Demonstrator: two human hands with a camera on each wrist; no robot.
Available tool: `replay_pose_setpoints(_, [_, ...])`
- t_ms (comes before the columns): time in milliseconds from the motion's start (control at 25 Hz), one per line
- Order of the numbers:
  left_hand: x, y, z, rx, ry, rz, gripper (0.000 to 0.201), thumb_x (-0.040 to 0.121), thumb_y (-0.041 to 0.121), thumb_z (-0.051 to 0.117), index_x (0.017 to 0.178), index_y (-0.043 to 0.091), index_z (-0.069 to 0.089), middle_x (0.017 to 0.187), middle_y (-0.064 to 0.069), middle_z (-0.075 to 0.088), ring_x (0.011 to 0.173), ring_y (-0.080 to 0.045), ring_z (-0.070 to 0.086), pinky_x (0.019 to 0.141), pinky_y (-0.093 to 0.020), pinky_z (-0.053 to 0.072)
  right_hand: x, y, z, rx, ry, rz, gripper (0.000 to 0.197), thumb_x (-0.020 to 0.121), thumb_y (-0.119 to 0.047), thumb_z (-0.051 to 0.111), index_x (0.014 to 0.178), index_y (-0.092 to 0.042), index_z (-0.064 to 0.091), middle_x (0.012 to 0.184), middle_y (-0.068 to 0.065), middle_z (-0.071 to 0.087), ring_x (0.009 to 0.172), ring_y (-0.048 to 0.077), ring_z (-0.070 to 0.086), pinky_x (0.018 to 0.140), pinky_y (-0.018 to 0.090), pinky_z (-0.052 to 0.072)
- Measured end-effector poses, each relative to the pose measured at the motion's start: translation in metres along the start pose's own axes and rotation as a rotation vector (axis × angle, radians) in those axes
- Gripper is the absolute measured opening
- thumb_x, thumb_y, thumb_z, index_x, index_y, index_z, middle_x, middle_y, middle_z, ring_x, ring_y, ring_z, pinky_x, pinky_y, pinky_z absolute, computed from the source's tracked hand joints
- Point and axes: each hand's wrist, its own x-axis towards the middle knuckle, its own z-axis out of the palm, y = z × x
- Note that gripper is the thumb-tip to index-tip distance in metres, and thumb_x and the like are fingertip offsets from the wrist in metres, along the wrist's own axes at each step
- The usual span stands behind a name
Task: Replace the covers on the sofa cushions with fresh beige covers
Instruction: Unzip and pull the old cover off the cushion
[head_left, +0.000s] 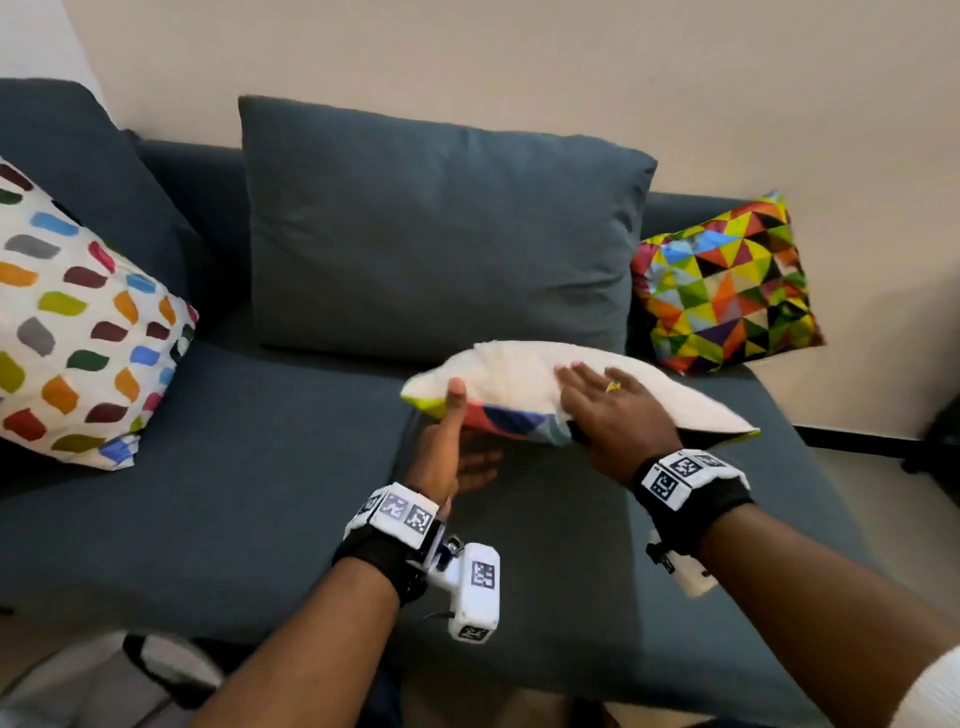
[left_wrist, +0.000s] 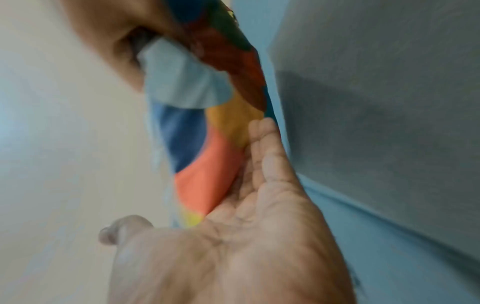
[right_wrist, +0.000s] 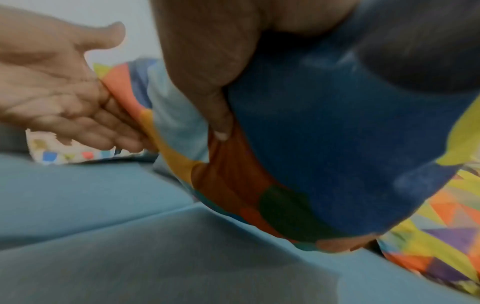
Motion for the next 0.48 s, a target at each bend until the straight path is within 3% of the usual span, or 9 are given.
replay_pose_setpoints(80, [-0.016,-0.043,-0.001,-0.162,0.019,-0.159,0.07,0.08,0.079,0.049,0.118,0.022,0.064,0.11,-0.012,0.074,0.099,-0.033,0.071,0.087,-0.05,0.058,-0.043,-0.01,0.02,-0.009,-0.287,-0.045,0.048,0.076,-0.023,0.071,0.122,-0.012,0.063,0.148,0.008,0.051,0.135,0.027,0.052,0.106,0.051,0.043])
replay_pose_setpoints(160, [-0.023,-0.088,-0.004,-0.219,0.089,-0.216,0.045,0.091,0.053,0.062,0.122,0.02,0.062,0.115,-0.013,0.071,0.101,-0.034,0.07,0.076,-0.047,0.06,-0.075,-0.027,0.03,0.054,-0.512,-0.06,0.048,0.084,-0.036,0.069,0.126,-0.017,0.058,0.147,0.004,0.053,0.132,0.025,0.053,0.113,0.048,0.035])
replay_pose_setpoints(200, [-0.024,-0.106,-0.006,-0.232,0.127,-0.213,0.038,0.092,0.04,0.066,0.124,0.019,0.061,0.119,-0.013,0.07,0.104,-0.033,0.069,0.071,-0.045,0.061,-0.086,-0.038,0.033,0.121,-0.547,-0.02,0.044,0.089,-0.043,0.065,0.125,-0.019,0.057,0.137,0.003,0.06,0.123,0.027,0.059,0.115,0.045,0.033])
replay_pose_setpoints(240, [-0.024,-0.119,-0.007,-0.242,0.151,-0.195,0.035,0.093,0.03,0.068,0.125,0.018,0.06,0.121,-0.012,0.069,0.106,-0.032,0.068,0.069,-0.044,0.061,-0.089,-0.047,0.034,0.204,-0.522,0.037,0.039,0.092,-0.045,0.061,0.121,-0.02,0.057,0.123,0.004,0.067,0.111,0.03,0.065,0.112,0.042,0.035])
replay_pose_setpoints(320, [-0.023,-0.138,-0.01,-0.288,0.17,-0.181,0.034,0.094,0.018,0.066,0.128,0.015,0.059,0.123,-0.013,0.069,0.109,-0.031,0.067,0.067,-0.042,0.06,-0.088,-0.063,0.038,0.342,-0.388,0.126,0.027,0.095,-0.036,0.061,0.114,-0.018,0.062,0.099,0.009,0.074,0.093,0.036,0.069,0.094,0.04,0.048])
replay_pose_setpoints(400, [-0.023,-0.151,-0.013,-0.344,0.172,-0.167,0.035,0.094,0.014,0.065,0.128,0.01,0.059,0.121,-0.016,0.069,0.109,-0.032,0.067,0.067,-0.04,0.06,-0.082,-0.08,0.048,0.386,-0.284,0.135,0.022,0.093,-0.022,0.061,0.114,-0.016,0.066,0.098,0.008,0.074,0.089,0.035,0.069,0.082,0.041,0.053])
replay_pose_setpoints(480, [-0.025,-0.158,-0.017,-0.354,0.171,-0.154,0.034,0.094,0.012,0.063,0.128,0.005,0.058,0.119,-0.019,0.069,0.106,-0.034,0.068,0.068,-0.039,0.06,-0.074,-0.097,0.058,0.392,-0.29,0.121,0.027,0.09,-0.013,0.06,0.115,-0.017,0.069,0.105,0.009,0.07,0.091,0.036,0.067,0.079,0.044,0.055])
